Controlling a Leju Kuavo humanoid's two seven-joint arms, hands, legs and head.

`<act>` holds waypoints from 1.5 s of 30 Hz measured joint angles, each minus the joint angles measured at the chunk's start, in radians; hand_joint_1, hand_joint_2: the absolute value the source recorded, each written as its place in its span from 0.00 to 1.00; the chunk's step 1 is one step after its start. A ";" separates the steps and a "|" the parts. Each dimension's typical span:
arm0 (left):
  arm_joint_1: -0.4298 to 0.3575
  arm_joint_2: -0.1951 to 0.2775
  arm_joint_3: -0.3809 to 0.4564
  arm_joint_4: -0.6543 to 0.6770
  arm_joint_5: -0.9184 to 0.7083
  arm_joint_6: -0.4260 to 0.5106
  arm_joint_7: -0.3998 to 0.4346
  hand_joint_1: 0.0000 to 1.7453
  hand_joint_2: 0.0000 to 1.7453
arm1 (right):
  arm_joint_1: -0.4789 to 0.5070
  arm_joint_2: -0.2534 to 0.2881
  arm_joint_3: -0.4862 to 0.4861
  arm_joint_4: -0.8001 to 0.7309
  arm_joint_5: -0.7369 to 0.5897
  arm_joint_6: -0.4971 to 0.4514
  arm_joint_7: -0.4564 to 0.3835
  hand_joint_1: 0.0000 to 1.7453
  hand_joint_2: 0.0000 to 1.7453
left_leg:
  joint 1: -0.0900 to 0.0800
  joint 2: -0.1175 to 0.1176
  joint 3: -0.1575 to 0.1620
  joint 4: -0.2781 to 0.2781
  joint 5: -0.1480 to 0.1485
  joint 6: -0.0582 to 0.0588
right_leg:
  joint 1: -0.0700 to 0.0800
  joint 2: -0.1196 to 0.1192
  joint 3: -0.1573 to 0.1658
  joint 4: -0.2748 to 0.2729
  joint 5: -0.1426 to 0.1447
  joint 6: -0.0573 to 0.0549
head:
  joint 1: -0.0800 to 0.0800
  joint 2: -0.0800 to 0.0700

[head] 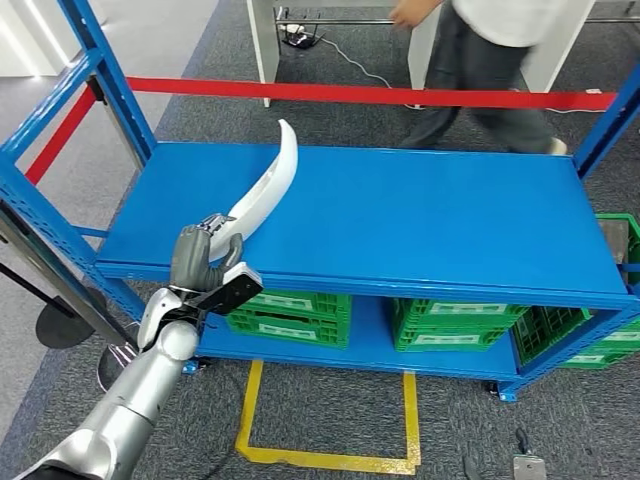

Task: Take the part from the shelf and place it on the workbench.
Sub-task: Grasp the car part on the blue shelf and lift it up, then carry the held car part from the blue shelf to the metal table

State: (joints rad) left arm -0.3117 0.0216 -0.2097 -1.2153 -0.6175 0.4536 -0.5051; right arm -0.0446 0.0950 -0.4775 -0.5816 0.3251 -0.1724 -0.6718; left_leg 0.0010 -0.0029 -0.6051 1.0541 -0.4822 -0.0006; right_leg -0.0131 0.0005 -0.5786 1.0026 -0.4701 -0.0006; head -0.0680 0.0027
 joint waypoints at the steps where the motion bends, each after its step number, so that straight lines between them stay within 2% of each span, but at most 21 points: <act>1: 0.003 -0.006 0.004 -0.017 0.001 0.002 0.002 1.00 1.00 | -0.001 0.001 -0.001 0.000 0.001 -0.001 0.000 0.00 1.00 | 0.001 0.000 -0.022 0.053 -0.031 -0.005 | -0.001 0.000 0.001 -0.001 0.001 -0.005 | -0.001 0.000; 3: 0.010 -0.014 0.010 -0.038 0.002 0.004 0.004 1.00 1.00 | 0.000 0.002 -0.002 -0.001 0.002 -0.001 0.000 0.00 1.00 | 0.003 0.000 -0.084 0.192 -0.094 -0.010 | 0.000 0.000 0.001 -0.001 0.000 -0.009 | -0.003 0.000; 5: 0.020 -0.020 0.014 -0.052 0.002 0.004 0.005 1.00 1.00 | 0.002 0.003 -0.002 -0.001 0.003 -0.001 0.000 0.00 1.00 | 0.003 0.000 -0.111 0.251 -0.099 -0.010 | 0.000 0.001 0.001 0.000 -0.001 -0.009 | -0.003 0.000; 6: 0.024 -0.023 0.015 -0.058 0.002 0.004 0.005 1.00 1.00 | 0.002 0.003 -0.002 -0.001 0.003 -0.001 0.000 0.00 1.00 | 0.003 0.000 -0.099 0.222 -0.073 -0.008 | 0.000 0.001 0.002 0.001 -0.002 -0.008 | -0.003 0.000; 9: 0.026 -0.031 0.023 -0.078 0.018 0.011 -0.002 1.00 1.00 | 0.000 0.006 -0.003 -0.001 0.003 -0.001 0.000 0.00 1.00 | 0.001 0.000 -0.006 0.021 0.022 0.006 | 0.003 0.001 0.005 0.002 -0.004 -0.003 | -0.002 0.000; 11: 0.028 -0.047 0.037 -0.094 0.083 0.041 -0.026 1.00 1.00 | -0.001 0.009 -0.003 -0.001 0.005 -0.003 0.000 0.00 1.00 | -0.003 0.000 0.017 -0.035 0.030 0.012 | 0.006 0.002 0.000 0.002 -0.003 0.006 | -0.002 0.000; 14: 0.031 -0.077 0.069 -0.130 0.176 0.093 -0.051 1.00 1.00 | -0.001 0.013 -0.004 -0.001 0.008 -0.008 0.000 0.00 1.00 | 0.001 0.001 0.018 -0.046 0.033 0.026 | 0.006 0.001 -0.009 0.008 -0.010 0.023 | -0.001 0.000; 16: 0.033 -0.095 0.081 -0.154 0.197 0.123 -0.060 1.00 1.00 | -0.003 0.015 -0.004 -0.002 0.008 -0.012 0.000 0.00 1.00 | 0.005 0.001 0.020 -0.053 0.039 0.038 | 0.004 0.001 -0.044 0.080 -0.057 0.032 | 0.002 0.000; 19: 0.050 -0.121 0.094 -0.194 0.220 0.197 -0.080 1.00 1.00 | 0.000 0.019 -0.005 -0.003 0.011 -0.018 0.000 0.00 1.00 | 0.004 0.001 0.018 -0.052 0.039 0.042 | 0.002 0.000 -0.132 0.271 -0.139 0.041 | 0.005 0.000; 21: 0.063 -0.132 0.106 -0.220 0.220 0.231 -0.090 1.00 1.00 | 0.003 0.020 -0.007 -0.003 0.014 -0.020 0.000 0.00 1.00 | 0.004 0.001 0.018 -0.051 0.040 0.042 | 0.001 0.000 -0.131 0.271 -0.117 0.043 | 0.005 0.000; 24: 0.073 -0.149 0.131 -0.252 0.207 0.241 -0.114 1.00 1.00 | 0.001 0.021 -0.013 -0.004 0.018 -0.021 0.000 0.00 1.00 | 0.002 0.000 0.016 -0.044 0.038 0.037 | 0.001 0.000 -0.029 0.077 -0.027 0.036 | 0.006 0.000; 26: 0.079 -0.161 0.151 -0.271 0.198 0.243 -0.132 1.00 1.00 | -0.001 0.023 -0.015 -0.005 0.021 -0.021 0.000 0.00 1.00 | -0.002 -0.001 0.008 -0.037 0.039 0.027 | 0.003 0.002 0.005 0.012 -0.014 0.029 | 0.005 0.000; 29: 0.089 -0.176 0.178 -0.288 0.181 0.244 -0.152 1.00 1.00 | 0.002 0.028 -0.016 -0.006 0.025 -0.022 0.000 0.00 1.00 | -0.003 0.000 0.000 -0.029 0.036 0.011 | 0.001 0.003 0.003 0.009 -0.007 0.013 | 0.004 0.000; 31: 0.093 -0.187 0.198 -0.298 0.166 0.244 -0.166 1.00 1.00 | 0.001 0.032 -0.018 -0.006 0.026 -0.022 0.000 0.00 1.00 | 0.000 0.000 -0.019 0.028 -0.013 0.000 | -0.002 0.001 -0.001 0.004 0.002 0.000 | 0.000 0.000; 32: 0.095 -0.192 0.209 -0.302 0.159 0.244 -0.172 1.00 1.00 | 0.000 0.032 -0.019 -0.006 0.026 -0.022 0.000 0.00 1.00 | 0.002 0.000 -0.039 0.087 -0.054 -0.005 | -0.002 0.000 -0.005 0.004 0.005 -0.004 | -0.001 0.000; 34: 0.100 -0.202 0.227 -0.305 0.150 0.244 -0.181 1.00 1.00 | 0.001 0.033 -0.021 -0.006 0.026 -0.022 0.000 0.00 1.00 | 0.004 0.000 -0.078 0.213 -0.121 -0.011 | -0.001 -0.001 -0.015 0.004 0.012 -0.008 | -0.003 0.000; 35: 0.103 -0.206 0.236 -0.306 0.148 0.244 -0.184 1.00 1.00 | 0.002 0.034 -0.021 -0.006 0.026 -0.021 0.000 0.00 1.00 | 0.004 0.000 -0.082 0.244 -0.133 -0.011 | -0.001 -0.002 -0.022 0.005 0.017 -0.007 | -0.003 0.000; 37: 0.106 -0.213 0.247 -0.308 0.146 0.244 -0.185 1.00 1.00 | 0.003 0.035 -0.021 -0.006 0.026 -0.021 0.000 0.00 1.00 | 0.004 0.000 -0.031 0.181 -0.099 -0.008 | -0.001 -0.002 -0.033 0.006 0.026 -0.004 | -0.003 0.000; 40: 0.103 -0.223 0.255 -0.319 0.144 0.244 -0.188 1.00 1.00 | 0.002 0.036 -0.023 -0.006 0.026 -0.021 0.000 0.00 1.00 | 0.001 0.000 0.084 -0.015 -0.039 0.004 | 0.002 -0.002 -0.045 0.010 0.040 0.009 | -0.002 0.000; 43: 0.106 -0.232 0.265 -0.327 0.137 0.244 -0.192 1.00 1.00 | 0.003 0.036 -0.023 -0.007 0.026 -0.022 0.000 0.00 1.00 | -0.003 -0.002 0.089 -0.046 -0.030 0.018 | 0.002 -0.002 -0.054 0.009 0.056 0.028 | -0.001 0.000; 45: 0.108 -0.238 0.274 -0.330 0.131 0.244 -0.194 1.00 1.00 | 0.006 0.036 -0.024 -0.007 0.027 -0.022 0.000 0.00 1.00 | -0.001 0.001 0.079 -0.049 -0.014 0.033 | 0.000 -0.002 -0.068 0.023 0.038 0.039 | 0.000 0.000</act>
State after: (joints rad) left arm -0.2039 -0.2165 0.0643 -1.5449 -0.4867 0.6973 -0.6987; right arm -0.0382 0.1312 -0.5015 -0.5890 0.3519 -0.1947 -0.6718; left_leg 0.0002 -0.0021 -0.5260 1.0051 -0.4958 0.0319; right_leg -0.0127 -0.0011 -0.6463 1.0255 -0.4318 0.0381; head -0.0681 0.0027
